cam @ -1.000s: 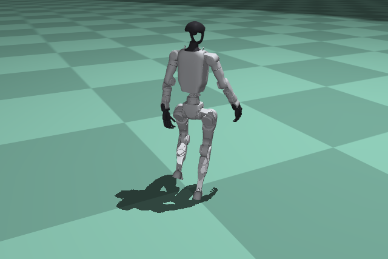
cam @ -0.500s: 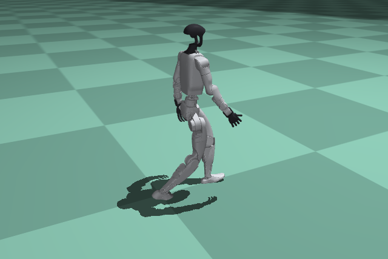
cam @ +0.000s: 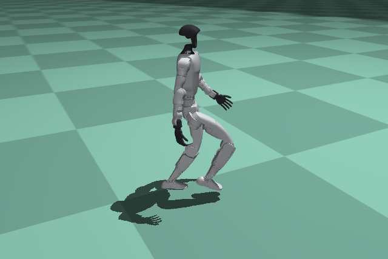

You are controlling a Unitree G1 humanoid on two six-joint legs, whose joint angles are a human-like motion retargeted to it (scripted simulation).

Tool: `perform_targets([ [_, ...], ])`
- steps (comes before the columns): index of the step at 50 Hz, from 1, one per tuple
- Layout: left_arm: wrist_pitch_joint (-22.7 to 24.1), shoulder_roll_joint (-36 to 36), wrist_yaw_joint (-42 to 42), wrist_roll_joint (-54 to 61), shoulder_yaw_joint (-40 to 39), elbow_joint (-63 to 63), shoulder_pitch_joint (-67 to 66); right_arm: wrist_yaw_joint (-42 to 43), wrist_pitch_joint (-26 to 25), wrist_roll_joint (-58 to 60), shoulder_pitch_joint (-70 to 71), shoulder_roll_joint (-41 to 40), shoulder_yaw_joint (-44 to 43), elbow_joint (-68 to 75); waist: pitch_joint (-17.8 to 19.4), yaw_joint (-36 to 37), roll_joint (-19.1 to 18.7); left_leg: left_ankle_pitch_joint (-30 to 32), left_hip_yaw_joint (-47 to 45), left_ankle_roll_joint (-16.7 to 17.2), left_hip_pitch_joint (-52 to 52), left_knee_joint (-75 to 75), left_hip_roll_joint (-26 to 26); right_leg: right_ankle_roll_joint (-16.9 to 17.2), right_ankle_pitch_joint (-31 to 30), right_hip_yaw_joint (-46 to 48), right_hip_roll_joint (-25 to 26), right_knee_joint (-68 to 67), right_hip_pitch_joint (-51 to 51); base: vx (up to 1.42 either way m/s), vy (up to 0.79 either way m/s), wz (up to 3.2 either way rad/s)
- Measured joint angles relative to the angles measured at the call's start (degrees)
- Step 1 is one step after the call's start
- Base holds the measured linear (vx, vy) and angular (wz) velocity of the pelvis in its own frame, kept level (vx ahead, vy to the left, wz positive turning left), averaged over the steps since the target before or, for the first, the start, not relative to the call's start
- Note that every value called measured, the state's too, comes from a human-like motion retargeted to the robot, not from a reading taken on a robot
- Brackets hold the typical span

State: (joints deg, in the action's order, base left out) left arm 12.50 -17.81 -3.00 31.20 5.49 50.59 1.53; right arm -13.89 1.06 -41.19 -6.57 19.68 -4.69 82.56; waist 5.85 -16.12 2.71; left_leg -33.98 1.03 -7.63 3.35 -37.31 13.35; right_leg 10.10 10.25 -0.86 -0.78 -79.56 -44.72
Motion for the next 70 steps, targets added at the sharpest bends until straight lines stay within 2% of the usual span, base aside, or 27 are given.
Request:
perform_targets([
  [3,0.1,0.2,-1.2,-2.4,0.3,2.3,0.3,0.5,-0.1,1.3,-0.3,0.5,-0.1,0.8,0.8,0.4,-0.7,-3.2,0.1,-0.2,5.0,1.9,-1.6,3.7,-2.9,-1.4,2.9,16.2,1.4,0.60,-0.04,-0.50],
  [5,-0.3,0.6,-2.2,-4.6,0.8,5.0,0.6,1.0,-0.4,2.5,-0.5,0.8,-0.2,1.3,1.0,1.0,-1.6,-5.1,0.2,0.2,7.6,2.7,-2.8,4.9,-4.5,-2.0,5.3,25.6,3.0,0.65,-0.08,-0.55],
  [8,-1.9,2.1,-3.0,-7.3,2.0,10.1,-0.7,1.6,-0.8,4.7,-0.9,0.5,0.6,2.0,0.8,1.9,-2.1,-7.0,2.3,1.0,9.5,-2.1,-3.0,4.7,-4.8,-2.7,7.5,27.5,5.1,0.66,-0.08,-0.53],
  [10,-3.1,3.5,-4.1,-9.5,2.9,15.4,-1.7,1.8,-1.2,6.7,-0.8,0.3,1.5,2.7,0.4,1.9,-3.3,-5.6,3.7,2.6,10.4,-6.9,-4.1,3.1,-4.0,-1.5,8.9,25.7,7.0,0.69,-0.08,-0.35],
  [12,-4.1,5.1,-5.4,-12.0,4.5,20.4,-3.2,1.7,-1.4,8.4,-0.2,-0.4,3.4,3.2,0.1,2.1,-4.5,-0.2,3.5,5.5,8.8,-15.8,-6.0,0.7,-1.9,-0.4,10.9,23.5,8.7,0.65,-0.08,-0.37],
  [15,-5.3,7.3,-8.2,-16.6,7.6,25.7,-5.6,0.8,-1.8,10.9,1.8,-2.0,7.5,2.9,-0.5,3.3,-7.4,15.2,3.3,10.9,0.9,-33.9,-9.9,-3.7,2.9,1.3,14.6,22.3,11.0,0.61,-0.04,-0.44],
  [17,-6.2,7.6,-10.1,-18.8,9.9,26.3,-6.0,0.2,-2.2,12.4,4.4,-2.8,10.7,1.9,-0.9,5.3,-8.1,23.2,2.7,11.6,-7.5,-45.4,-11.5,-5.8,5.3,0.9,15.8,23.1,12.5,0.60,-0.01,-0.45],
  [19,-6.7,7.1,-11.2,-20.0,11.8,25.3,-5.6,-0.1,-2.4,13.4,7.9,-3.3,14.1,0.5,-1.0,7.7,-7.4,24.7,1.8,9.3,-17.2,-55.4,-12.3,-6.9,7.2,-0.2,15.6,24.5,14.5,0.57,-0.01,-0.43],
  [22,-6.6,5.7,-11.0,-20.6,13.0,22.5,-4.9,-0.4,-2.0,14.9,14.4,-3.6,19.2,-1.9,-0.8,11.7,-4.8,21.3,0.3,4.1,-32.4,-65.9,-10.9,-7.1,9.2,-2.6,13.8,26.8,17.7,0.52,-0.02,-0.40],
  [25,-5.6,4.2,-9.8,-20.5,13.1,20.3,-5.3,-0.3,-1.0,15.7,21.8,-3.2,23.9,-4.5,-0.5,15.0,-1.8,17.6,-1.9,0.1,-46.2,-69.7,-7.9,-6.1,10.8,-5.1,11.9,28.3,21.0,0.48,-0.02,-0.50],
  [27,-4.9,3.3,-8.9,-20.5,12.9,19.7,-6.1,0.3,0.0,15.6,27.1,-2.6,26.4,-6.4,-0.2,16.7,-0.3,16.8,-3.5,-1.2,-53.7,-68.8,-5.6,-5.2,11.4,-6.7,11.2,28.7,23.0,0.46,-0.02,-0.70],
  [30,-4.0,2.0,-8.3,-20.8,12.6,19.7,-7.7,1.3,1.5,15.3,34.8,-1.6,29.6,-9.4,0.4,18.5,1.2,16.6,-5.6,-1.5,-62.2,-64.9,-2.6,-4.1,12.1,-8.4,10.4,28.7,25.6,0.45,-0.03,-0.83],
  [36,-3.7,0.4,-9.5,-21.0,11.7,21.9,-10.3,1.2,3.1,14.6,46.0,-1.2,33.4,-13.5,1.0,20.6,2.8,18.3,-6.8,1.2,-70.2,-55.7,1.6,-4.0,15.5,-10.0,9.0,28.0,29.5,0.47,-0.07,-0.83],
  [40,-4.2,0.3,-10.8,-20.9,11.3,24.1,-11.1,-0.6,3.3,13.3,48.3,-2.9,34.5,-14.4,0.3,21.7,3.8,18.8,-6.9,2.5,-70.0,-51.0,1.7,-3.9,14.9,-9.1,7.9,28.1,31.4,0.52,-0.10,-0.68],
  [42,-4.6,0.6,-11.1,-20.5,11.2,25.3,-11.1,-1.8,2.9,12.9,47.4,-4.0,34.8,-14.5,-0.5,22.0,4.4,18.6,-6.9,2.5,-68.0,-48.2,1.4,-2.6,12.3,-9.4,7.5,28.7,32.5,0.55,-0.09,-0.52],
  [45,-5.1,1.5,-11.4,-19.7,11.3,27.1,-10.8,-3.2,2.1,12.2,44.8,-6.0,35.3,-14.1,-1.7,22.0,5.0,18.4,-6.9,2.3,-63.5,-42.9,0.8,0.7,4.6,-10.1,7.3,29.3,33.9,0.57,-0.09,-0.41],
  [48,-5.7,2.7,-11.0,-18.7,11.3,28.9,-9.7,-4.3,0.7,12.4,40.8,-8.1,36.1,-13.1,-3.0,21.3,5.3,18.6,-6.4,2.7,-57.8,-36.5,0.0,4.7,-7.0,-10.1,8.1,27.4,34.2,0.57,-0.13,-0.35],
  [50,-6.3,3.5,-10.5,-17.7,11.4,29.8,-8.5,-5.1,-0.3,12.9,37.9,-9.5,36.9,-12.1,-3.6,20.6,5.4,18.9,-5.8,3.5,-53.9,-32.3,-0.7,4.9,-11.7,-8.3,8.4,24.8,34.1,0.56,-0.17,-0.31],
  [55,-7.4,5.1,-7.0,-13.8,12.2,30.5,-2.3,-7.0,-3.0,14.2,31.3,-11.9,38.5,-8.4,-3.8,17.6,7.5,19.7,-6.7,3.4,-45.0,-21.7,0.1,4.9,-16.6,-2.7,4.3,12.7,33.1,0.55,-0.11,-0.14],
  [60,-6.4,4.3,-2.4,-10.7,12.7,25.7,6.2,-6.6,-3.3,14.3,27.6,-11.2,36.0,-6.0,-3.2,15.4,8.2,7.9,-5.0,-0.8,-41.6,-24.4,0.1,4.9,-19.2,2.4,2.3,-9.0,25.8,0.55,-0.07,-0.41],
  [63,-5.6,3.1,-0.2,-9.0,12.8,20.5,11.6,-5.4,-3.0,14.9,26.1,-8.8,32.7,-6.1,-2.5,13.6,7.6,2.1,-3.9,-2.0,-41.2,-28.6,-0.6,4.9,-17.2,3.4,1.9,-22.7,17.6,0.55,0.01,-0.41],
  [65,-5.4,2.3,1.2,-7.5,12.8,16.3,14.7,-4.5,-2.8,15.9,25.3,-6.3,30.3,-6.8,-2.6,12.0,6.6,0.4,-3.0,-2.1,-40.5,-29.0,-1.0,4.8,-14.6,3.2,2.0,-31.2,10.5,0.55,0.05,-0.30],
  [70,-4.2,0.5,4.9,-5.5,12.0,6.6,16.7,-0.4,-0.6,17.1,20.4,-0.5,25.7,-8.5,-3.7,8.5,1.8,2.7,1.6,1.9,-34.3,-24.5,-3.6,-0.1,-8.6,4.5,2.7,-42.3,-5.5,0.57,0.03,-0.52],
])
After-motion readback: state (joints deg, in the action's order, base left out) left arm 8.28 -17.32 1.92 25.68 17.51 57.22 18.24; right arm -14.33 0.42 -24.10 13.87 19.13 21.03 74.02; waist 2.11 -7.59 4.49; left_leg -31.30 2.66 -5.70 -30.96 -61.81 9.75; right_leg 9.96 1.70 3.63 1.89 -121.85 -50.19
